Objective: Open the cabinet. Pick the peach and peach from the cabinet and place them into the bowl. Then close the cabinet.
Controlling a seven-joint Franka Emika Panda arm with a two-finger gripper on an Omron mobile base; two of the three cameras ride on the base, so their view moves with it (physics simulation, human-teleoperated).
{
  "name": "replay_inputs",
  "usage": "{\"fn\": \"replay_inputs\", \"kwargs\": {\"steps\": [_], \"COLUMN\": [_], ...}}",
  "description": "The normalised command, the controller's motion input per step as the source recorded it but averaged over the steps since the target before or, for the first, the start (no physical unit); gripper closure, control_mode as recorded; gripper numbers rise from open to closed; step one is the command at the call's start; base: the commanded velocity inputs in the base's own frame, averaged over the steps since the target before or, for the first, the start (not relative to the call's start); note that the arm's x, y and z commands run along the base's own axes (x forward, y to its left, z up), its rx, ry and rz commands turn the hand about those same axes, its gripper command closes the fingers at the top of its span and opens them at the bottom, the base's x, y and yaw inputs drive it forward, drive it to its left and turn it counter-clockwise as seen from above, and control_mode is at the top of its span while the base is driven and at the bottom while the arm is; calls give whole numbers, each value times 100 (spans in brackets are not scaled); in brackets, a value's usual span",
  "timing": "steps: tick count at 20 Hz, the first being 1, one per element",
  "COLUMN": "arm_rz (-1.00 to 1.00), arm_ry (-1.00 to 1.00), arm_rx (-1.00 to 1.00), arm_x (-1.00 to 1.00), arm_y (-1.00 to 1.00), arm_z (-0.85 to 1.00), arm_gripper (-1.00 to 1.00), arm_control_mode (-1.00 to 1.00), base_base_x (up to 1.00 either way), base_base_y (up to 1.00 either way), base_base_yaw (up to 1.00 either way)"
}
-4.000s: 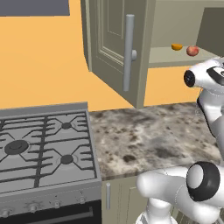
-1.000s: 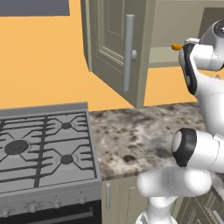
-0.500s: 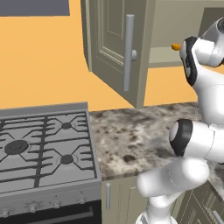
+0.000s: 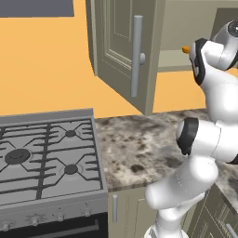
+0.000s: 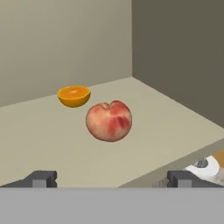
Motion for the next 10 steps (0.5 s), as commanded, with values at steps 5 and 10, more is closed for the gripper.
{"fn": "replay_inputs", "kwargs": {"steps": [5, 10], "arm_rz": [0, 0], "arm_ry": [0, 0], "arm_rx": [0, 0], "arm_x": [47, 48], "arm_y": [-15, -28], "arm_z": [-15, -2], "arm_gripper": [-100, -100], "arm_control_mode": [-100, -100], "base_base_x": [0, 0], "base_base_y": [0, 0], "base_base_yaw": [0, 0]}}
